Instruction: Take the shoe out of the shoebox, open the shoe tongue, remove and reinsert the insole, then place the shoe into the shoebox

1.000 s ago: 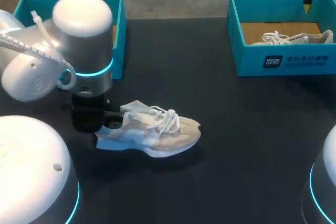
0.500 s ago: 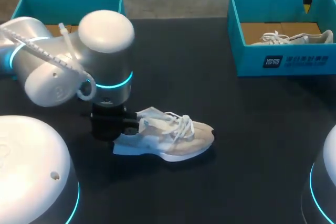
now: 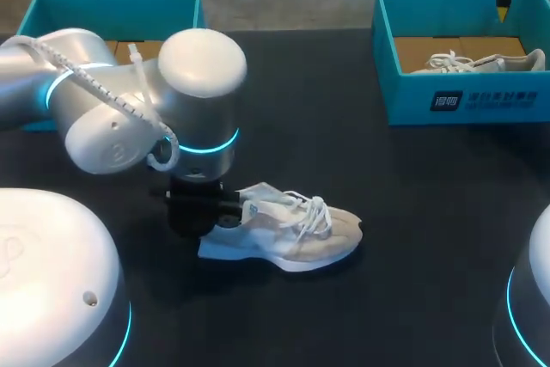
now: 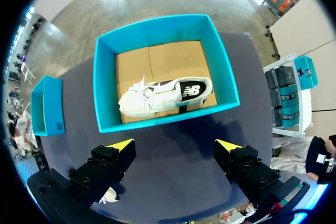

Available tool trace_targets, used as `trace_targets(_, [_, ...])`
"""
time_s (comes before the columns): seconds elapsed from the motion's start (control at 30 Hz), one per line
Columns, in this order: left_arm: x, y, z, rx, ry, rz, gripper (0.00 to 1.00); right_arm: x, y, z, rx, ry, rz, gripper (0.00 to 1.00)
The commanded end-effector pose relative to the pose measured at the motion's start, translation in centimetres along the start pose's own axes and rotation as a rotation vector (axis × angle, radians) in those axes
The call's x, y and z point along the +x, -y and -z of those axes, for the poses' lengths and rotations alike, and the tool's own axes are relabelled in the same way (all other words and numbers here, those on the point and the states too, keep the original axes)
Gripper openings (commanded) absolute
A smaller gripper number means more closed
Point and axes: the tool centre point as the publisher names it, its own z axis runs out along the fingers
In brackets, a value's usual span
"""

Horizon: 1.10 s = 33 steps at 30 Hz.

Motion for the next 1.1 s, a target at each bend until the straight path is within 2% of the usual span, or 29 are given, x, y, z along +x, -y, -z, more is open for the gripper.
trace_targets(0.03, [-0.6, 0.1, -0.5, -0.004, -0.008, 0.004, 0.0, 0.0, 0.1, 0.0, -0.002, 0.001, -0.001, 1.0])
trace_targets(0.33, [-1.3, 0.0, -1.1, 0.001, -0.017, 0.028, 0.0, 0.0, 0.1, 0.0, -0.002, 0.001, -0.001, 1.0])
trace_targets(0.43, [-1.4, -0.1, -1.2, -0.019, -0.011, 0.03, 0.0, 0.0, 0.1, 0.0, -0.002, 0.001, -0.001, 1.0])
trace_targets(0.93, [-1.0, -0.9, -1.5, -0.033, -0.002, 0.027, 0.0, 0.0, 0.1, 0.0, -0.002, 0.001, -0.001, 1.0])
trace_targets(1.0, [-0.9, -0.9, -1.4, -0.039, 0.011, 0.02, 0.4, 0.0, 0.1, 0.0, -0.002, 0.001, -0.001, 1.0])
trace_targets(1.03, [-0.9, -1.0, -1.3, -0.04, 0.014, 0.019, 1.0, 0.0, 0.1, 0.0, -0.002, 0.001, -0.001, 1.0])
trace_targets(1.1, [-0.8, -1.1, -1.1, -0.046, 0.024, 0.014, 1.0, 0.0, 0.1, 0.0, -0.002, 0.001, -0.001, 1.0])
